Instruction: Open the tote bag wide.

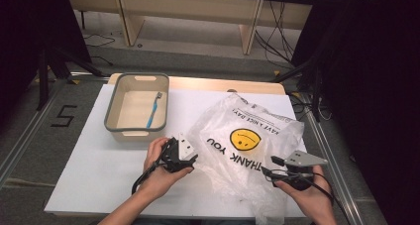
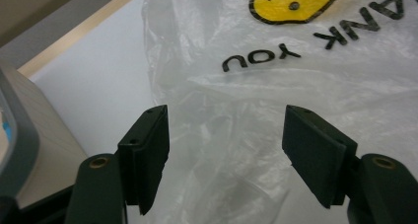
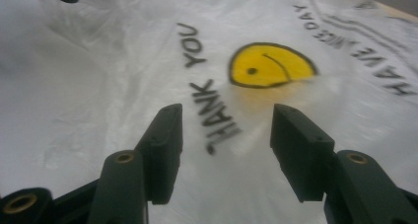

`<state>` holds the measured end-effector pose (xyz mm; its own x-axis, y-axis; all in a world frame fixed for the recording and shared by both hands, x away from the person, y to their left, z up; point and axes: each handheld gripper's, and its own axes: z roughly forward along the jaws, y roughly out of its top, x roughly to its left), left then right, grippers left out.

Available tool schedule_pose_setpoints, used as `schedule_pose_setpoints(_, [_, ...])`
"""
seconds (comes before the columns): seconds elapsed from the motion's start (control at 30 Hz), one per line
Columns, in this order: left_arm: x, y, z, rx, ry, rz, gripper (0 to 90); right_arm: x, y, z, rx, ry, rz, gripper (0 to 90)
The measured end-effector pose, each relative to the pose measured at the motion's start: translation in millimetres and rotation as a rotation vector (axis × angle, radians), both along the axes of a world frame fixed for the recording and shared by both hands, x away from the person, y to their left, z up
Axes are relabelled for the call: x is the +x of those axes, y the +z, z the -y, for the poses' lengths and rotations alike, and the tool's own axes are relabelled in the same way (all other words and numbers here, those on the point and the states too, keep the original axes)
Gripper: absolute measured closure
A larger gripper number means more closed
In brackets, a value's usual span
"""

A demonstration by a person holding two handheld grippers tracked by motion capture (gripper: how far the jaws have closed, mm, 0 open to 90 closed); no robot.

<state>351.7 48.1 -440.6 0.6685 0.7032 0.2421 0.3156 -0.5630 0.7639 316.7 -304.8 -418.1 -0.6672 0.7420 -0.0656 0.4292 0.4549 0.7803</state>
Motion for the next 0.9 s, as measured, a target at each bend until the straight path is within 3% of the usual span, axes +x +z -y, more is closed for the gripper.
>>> schedule_pose_setpoints(0.13, [-8.4,-2.3,-5.5,-0.011,-0.008,-0.025,33.5,8.5,-9.2,-26.1,-0.019,0.068,-0.026,47.1])
schedule_pose_setpoints(0.27, [-13.3,-3.5,-11.3,-0.028,-0.005,-0.041,32.6,17.9,-15.0,-43.7,-0.031,0.098,-0.036,47.1])
schedule_pose_setpoints(0.4, [-20.1,-7.0,-20.5,-0.070,-0.008,-0.094,30.3,25.0,-17.9,-53.4,-0.019,0.116,-0.055,47.0])
schedule_pose_setpoints(0.47, [-21.9,-8.2,-23.4,-0.080,-0.010,-0.108,29.1,27.4,-19.3,-56.4,-0.018,0.119,-0.059,46.9])
schedule_pose_setpoints(0.9, [-36.3,-12.6,-34.8,-0.088,-0.006,-0.105,27.8,27.5,-31.1,-51.7,0.032,0.087,-0.076,45.7])
